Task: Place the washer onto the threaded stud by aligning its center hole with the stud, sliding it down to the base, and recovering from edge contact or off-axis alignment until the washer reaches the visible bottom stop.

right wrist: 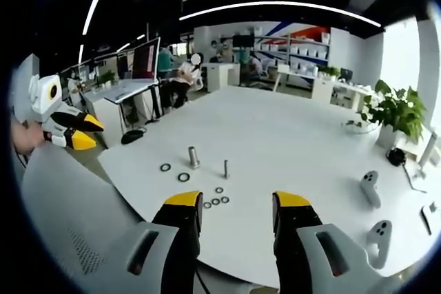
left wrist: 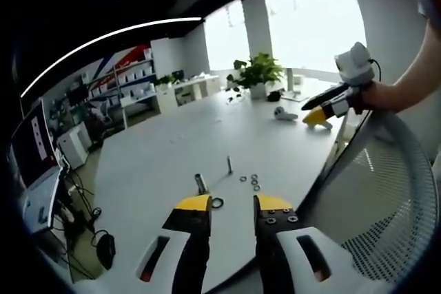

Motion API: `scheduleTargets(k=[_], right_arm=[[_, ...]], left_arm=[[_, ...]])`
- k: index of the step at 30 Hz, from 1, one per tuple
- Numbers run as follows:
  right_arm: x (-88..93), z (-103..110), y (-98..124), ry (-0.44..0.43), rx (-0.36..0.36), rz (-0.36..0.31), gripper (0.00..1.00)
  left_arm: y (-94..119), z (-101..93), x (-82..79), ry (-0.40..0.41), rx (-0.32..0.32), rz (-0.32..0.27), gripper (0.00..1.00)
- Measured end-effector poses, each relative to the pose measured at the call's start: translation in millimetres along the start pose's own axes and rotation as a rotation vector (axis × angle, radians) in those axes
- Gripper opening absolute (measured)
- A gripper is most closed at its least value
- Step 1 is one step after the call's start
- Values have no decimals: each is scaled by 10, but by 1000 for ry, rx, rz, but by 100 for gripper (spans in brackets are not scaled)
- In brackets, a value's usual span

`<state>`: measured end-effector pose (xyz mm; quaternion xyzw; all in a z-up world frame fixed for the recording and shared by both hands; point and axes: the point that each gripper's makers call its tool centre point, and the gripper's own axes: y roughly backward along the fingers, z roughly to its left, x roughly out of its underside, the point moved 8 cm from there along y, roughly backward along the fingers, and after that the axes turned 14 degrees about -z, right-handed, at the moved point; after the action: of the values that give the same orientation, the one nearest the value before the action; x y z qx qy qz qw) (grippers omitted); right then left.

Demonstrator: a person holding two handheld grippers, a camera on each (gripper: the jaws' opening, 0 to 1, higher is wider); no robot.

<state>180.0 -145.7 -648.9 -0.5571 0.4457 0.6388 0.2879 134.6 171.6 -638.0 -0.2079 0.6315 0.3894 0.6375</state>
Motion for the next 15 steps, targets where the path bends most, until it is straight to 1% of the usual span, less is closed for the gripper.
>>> scheduleTargets(k=[2,5,7,10,11,15], right_arm=[[-1,1,-2,1,-4,-3,43],[14,5,-4,6,-10,6,43],[30,-6,0,2,-1,24,43],[26,-24,15,-6,9,11,43],[28,-19,12,-9,5,11,43],[23,50,-16,-2,-50,11,43]], left_arm=[[0,5,2,9,-4,2,24],[5,2,-11,22,-4,-11,24],[3,7,-2,25,-9,-2,25],[3,15,14,23,-17,11,25],[2,23,24,19,-23,16,25],[5,27,22,11,-29,24,24]])
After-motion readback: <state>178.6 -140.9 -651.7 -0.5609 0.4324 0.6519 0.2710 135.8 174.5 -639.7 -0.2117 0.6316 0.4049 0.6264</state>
